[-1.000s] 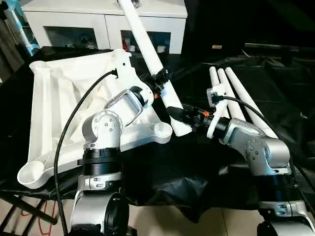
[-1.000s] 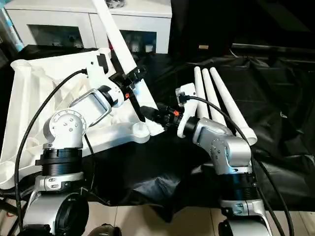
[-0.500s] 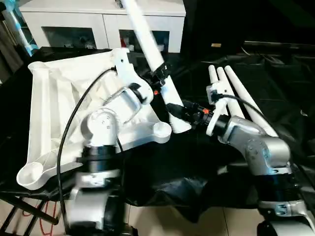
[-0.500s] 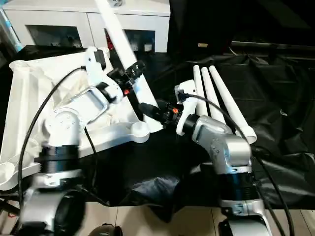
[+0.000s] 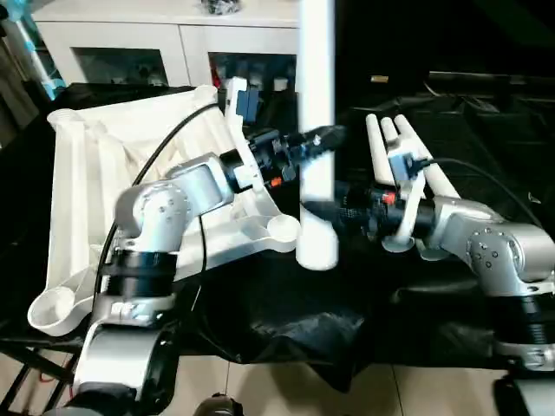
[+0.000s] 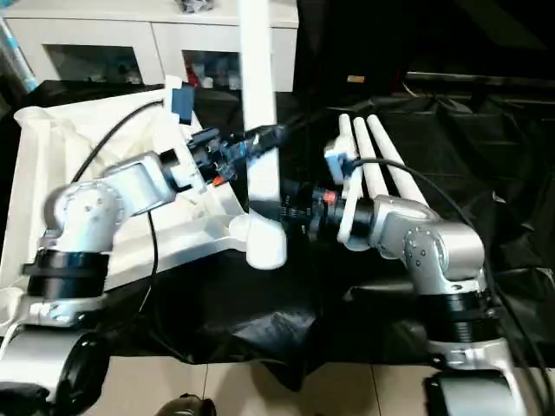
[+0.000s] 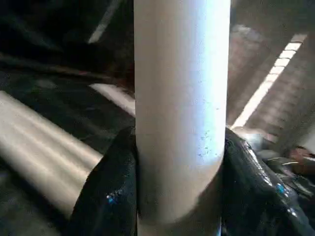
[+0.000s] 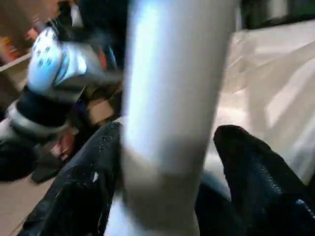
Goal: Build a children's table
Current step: Pick table leg
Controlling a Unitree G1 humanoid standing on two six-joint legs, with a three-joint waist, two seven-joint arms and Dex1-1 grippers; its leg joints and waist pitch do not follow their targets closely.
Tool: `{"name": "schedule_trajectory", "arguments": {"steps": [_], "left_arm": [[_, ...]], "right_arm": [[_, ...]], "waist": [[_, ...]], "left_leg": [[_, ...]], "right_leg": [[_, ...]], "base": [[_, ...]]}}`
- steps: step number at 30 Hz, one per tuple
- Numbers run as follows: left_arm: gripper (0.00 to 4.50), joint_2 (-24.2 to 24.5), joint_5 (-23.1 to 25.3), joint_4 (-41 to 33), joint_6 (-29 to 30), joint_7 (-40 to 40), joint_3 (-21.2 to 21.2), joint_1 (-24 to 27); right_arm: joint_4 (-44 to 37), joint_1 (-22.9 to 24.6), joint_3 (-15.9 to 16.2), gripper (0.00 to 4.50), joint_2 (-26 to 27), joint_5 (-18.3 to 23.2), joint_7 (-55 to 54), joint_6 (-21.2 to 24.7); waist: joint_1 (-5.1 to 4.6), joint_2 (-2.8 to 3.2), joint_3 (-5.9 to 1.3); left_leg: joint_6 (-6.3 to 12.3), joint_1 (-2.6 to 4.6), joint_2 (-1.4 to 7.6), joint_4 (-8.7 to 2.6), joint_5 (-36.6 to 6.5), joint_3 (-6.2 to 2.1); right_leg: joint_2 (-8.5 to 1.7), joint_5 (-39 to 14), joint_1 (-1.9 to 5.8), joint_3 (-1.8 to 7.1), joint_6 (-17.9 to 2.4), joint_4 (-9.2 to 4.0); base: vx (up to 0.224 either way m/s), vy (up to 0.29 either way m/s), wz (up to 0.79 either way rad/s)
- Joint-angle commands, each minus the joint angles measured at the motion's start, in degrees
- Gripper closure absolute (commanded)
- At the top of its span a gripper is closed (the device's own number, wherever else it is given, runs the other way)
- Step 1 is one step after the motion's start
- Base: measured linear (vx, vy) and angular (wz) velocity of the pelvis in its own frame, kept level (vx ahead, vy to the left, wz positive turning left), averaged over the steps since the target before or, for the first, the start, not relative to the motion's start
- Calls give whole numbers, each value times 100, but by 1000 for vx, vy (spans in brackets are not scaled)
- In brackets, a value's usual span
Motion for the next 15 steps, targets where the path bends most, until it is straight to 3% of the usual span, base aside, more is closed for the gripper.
{"name": "schedule_trajectory", "arguments": {"steps": [1, 2, 4, 9, 15], "left_arm": [[262, 4, -93, -117, 5, -100, -27, -64], [262, -5, -105, -104, 6, -103, -15, -76], [262, -23, -137, -66, 28, -95, 39, -87], [262, 0, -161, 78, 34, -100, 115, -104], [262, 18, -179, 22, 56, -59, 125, -44]], "right_arm": [[-40, -115, 88, 157, -63, 53, 150, 73], [-45, -116, 110, 164, -72, 48, 175, 98], [-34, -122, 167, 169, -78, 21, 209, 140], [105, -141, 274, 216, -58, -49, 115, 89], [158, -170, 112, 252, 115, -40, -234, 194]], "waist": [[24, -74, -441], [24, -123, -441], [41, -98, -442], [46, -106, -445], [65, -98, -463]], "left_leg": [[179, 168, 212, -331, -761, -43], [188, 171, 210, -333, -768, -38], [175, 173, 217, -330, -738, -45], [110, 175, 215, -335, -770, -50], [139, 172, 207, -320, -633, -49]], "right_leg": [[-307, -103, 274, 115, -1513, -368], [-308, -188, 281, 117, -1492, -380], [-318, -296, 273, 119, -1458, -374], [-311, -423, 265, 117, -1384, -381], [-308, -207, 263, 114, -1415, -351]], "base": [[0, 0, 0], [0, 0, 0], [0, 0, 0], [0, 0, 0], [0, 0, 0]]}}
